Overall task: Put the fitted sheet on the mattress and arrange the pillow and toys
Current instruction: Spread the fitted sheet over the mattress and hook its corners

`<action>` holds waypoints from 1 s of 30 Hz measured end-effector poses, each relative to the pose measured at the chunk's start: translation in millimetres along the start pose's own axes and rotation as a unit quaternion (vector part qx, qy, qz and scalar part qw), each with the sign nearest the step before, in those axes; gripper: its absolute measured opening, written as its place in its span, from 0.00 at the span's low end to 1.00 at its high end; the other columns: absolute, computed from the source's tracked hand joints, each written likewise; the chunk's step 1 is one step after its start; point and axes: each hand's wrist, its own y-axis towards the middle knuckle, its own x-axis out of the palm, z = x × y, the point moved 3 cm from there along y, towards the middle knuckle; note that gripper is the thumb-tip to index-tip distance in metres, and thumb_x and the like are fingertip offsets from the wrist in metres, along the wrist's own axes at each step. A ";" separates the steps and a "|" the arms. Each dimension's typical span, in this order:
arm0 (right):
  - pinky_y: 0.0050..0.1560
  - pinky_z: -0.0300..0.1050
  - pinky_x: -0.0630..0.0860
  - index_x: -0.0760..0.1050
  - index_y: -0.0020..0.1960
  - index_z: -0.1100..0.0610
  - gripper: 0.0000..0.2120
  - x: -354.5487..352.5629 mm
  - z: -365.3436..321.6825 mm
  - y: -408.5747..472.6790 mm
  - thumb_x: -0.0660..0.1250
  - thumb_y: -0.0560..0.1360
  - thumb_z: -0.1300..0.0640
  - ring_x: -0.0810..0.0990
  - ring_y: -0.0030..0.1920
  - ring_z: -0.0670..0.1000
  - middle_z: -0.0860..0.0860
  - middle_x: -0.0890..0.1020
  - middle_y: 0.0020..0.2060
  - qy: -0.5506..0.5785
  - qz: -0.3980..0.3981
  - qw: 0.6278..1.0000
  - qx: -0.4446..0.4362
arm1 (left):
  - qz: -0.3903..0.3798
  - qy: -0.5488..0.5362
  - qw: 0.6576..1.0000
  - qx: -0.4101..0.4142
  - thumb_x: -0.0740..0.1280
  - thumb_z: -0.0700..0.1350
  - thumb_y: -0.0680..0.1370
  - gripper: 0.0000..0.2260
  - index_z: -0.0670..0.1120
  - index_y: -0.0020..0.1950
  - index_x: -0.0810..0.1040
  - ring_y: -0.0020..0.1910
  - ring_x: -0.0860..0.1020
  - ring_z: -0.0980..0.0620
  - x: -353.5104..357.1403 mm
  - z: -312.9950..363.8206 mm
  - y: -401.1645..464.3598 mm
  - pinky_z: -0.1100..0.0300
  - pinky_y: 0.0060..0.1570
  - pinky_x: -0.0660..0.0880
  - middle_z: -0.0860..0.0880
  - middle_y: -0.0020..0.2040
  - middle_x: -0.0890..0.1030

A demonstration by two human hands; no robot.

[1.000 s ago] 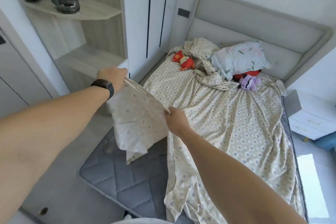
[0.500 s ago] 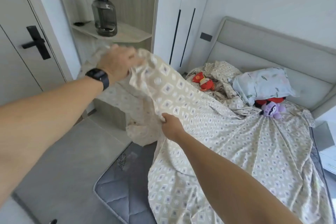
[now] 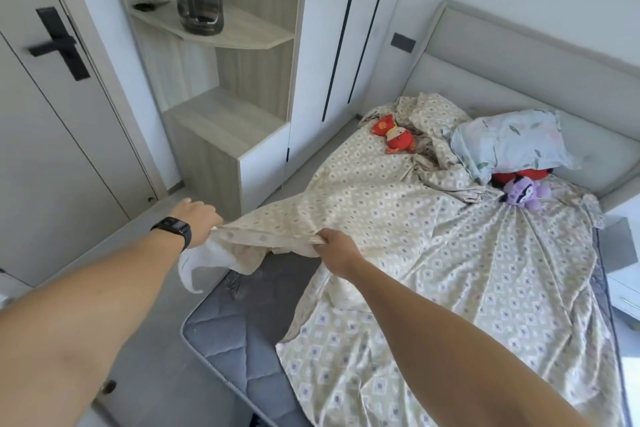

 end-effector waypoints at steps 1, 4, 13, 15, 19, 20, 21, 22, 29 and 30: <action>0.46 0.45 0.73 0.80 0.56 0.57 0.11 6.2 -0.3 -1.6 0.62 0.78 0.58 0.79 0.49 0.55 0.52 0.81 0.48 -0.003 -0.018 1.000 -0.006 | -0.031 -0.005 0.999 -0.015 0.60 0.40 0.80 0.18 0.57 0.66 0.77 0.62 0.75 0.48 5.7 -5.2 -1.7 0.53 0.62 0.69 0.52 0.62 0.78; 0.49 0.43 0.75 0.80 0.61 0.54 0.13 26.4 0.1 -6.8 0.67 0.78 0.53 0.79 0.50 0.53 0.49 0.80 0.50 -0.021 -0.068 0.997 -0.024 | -0.131 -0.043 0.990 -0.023 0.63 0.43 0.79 0.18 0.57 0.67 0.77 0.67 0.73 0.47 13.5 -5.3 -1.9 0.51 0.68 0.68 0.51 0.67 0.77; 0.54 0.42 0.75 0.74 0.71 0.50 0.21 -3.9 73.9 -52.5 0.68 0.79 0.52 0.76 0.51 0.49 0.49 0.79 0.61 0.041 -0.042 0.995 0.081 | -0.064 -0.161 0.979 0.105 0.59 0.41 0.82 0.16 0.54 0.67 0.76 0.59 0.77 0.47 -47.2 147.2 45.4 0.58 0.56 0.73 0.53 0.66 0.75; 0.62 0.46 0.76 0.75 0.70 0.51 0.20 -19.9 117.4 -73.3 0.68 0.79 0.52 0.78 0.54 0.51 0.52 0.79 0.64 0.033 -0.020 0.990 0.138 | -0.052 -0.190 0.969 0.147 0.59 0.45 0.83 0.14 0.53 0.66 0.76 0.54 0.78 0.50 -58.6 200.3 51.1 0.59 0.49 0.73 0.52 0.65 0.77; 0.67 0.47 0.73 0.75 0.70 0.53 0.19 -47.0 203.3 -127.0 0.65 0.80 0.52 0.77 0.65 0.55 0.53 0.76 0.69 -0.004 -0.006 0.976 0.219 | -0.071 -0.188 0.951 0.234 0.59 0.48 0.83 0.13 0.54 0.66 0.75 0.55 0.76 0.50 -76.5 302.9 39.4 0.56 0.52 0.75 0.53 0.64 0.76; 0.67 0.47 0.73 0.75 0.70 0.55 0.19 -51.9 221.3 -139.6 0.64 0.81 0.53 0.76 0.66 0.55 0.53 0.76 0.69 -0.009 -0.006 0.972 0.235 | -0.079 -0.187 0.946 0.253 0.59 0.48 0.83 0.14 0.54 0.67 0.75 0.57 0.76 0.50 -78.8 323.1 33.9 0.55 0.53 0.75 0.53 0.64 0.75; 0.67 0.47 0.72 0.75 0.70 0.57 0.18 -57.4 242.4 -156.0 0.64 0.81 0.55 0.76 0.67 0.56 0.55 0.76 0.69 -0.017 -0.008 0.968 0.252 | -0.085 -0.183 0.940 0.275 0.60 0.48 0.83 0.14 0.54 0.67 0.75 0.58 0.76 0.49 -82.0 347.3 27.1 0.54 0.55 0.76 0.53 0.65 0.75; 0.67 0.48 0.72 0.74 0.71 0.58 0.18 -62.3 263.1 -174.5 0.63 0.82 0.56 0.75 0.67 0.57 0.56 0.76 0.69 -0.028 -0.017 0.963 0.266 | -0.088 -0.178 0.935 0.294 0.60 0.48 0.82 0.13 0.54 0.66 0.76 0.57 0.76 0.49 -83.3 370.5 21.5 0.54 0.55 0.75 0.52 0.65 0.75; 0.64 0.46 0.73 0.77 0.68 0.59 0.17 -103.8 423.9 -285.5 0.61 0.82 0.57 0.77 0.66 0.56 0.57 0.79 0.65 -0.043 -0.020 0.944 0.328 | -0.116 -0.169 0.922 0.327 0.59 0.49 0.82 0.12 0.54 0.63 0.77 0.52 0.78 0.51 -81.1 521.8 -7.4 0.53 0.51 0.78 0.54 0.61 0.76; 0.63 0.46 0.72 0.77 0.67 0.60 0.16 -109.9 439.2 -295.4 0.61 0.82 0.58 0.77 0.65 0.56 0.57 0.79 0.65 -0.040 -0.018 0.943 0.331 | -0.124 -0.172 0.923 0.322 0.59 0.48 0.82 0.12 0.54 0.62 0.78 0.50 0.78 0.51 -82.0 536.0 -11.4 0.53 0.50 0.78 0.54 0.60 0.76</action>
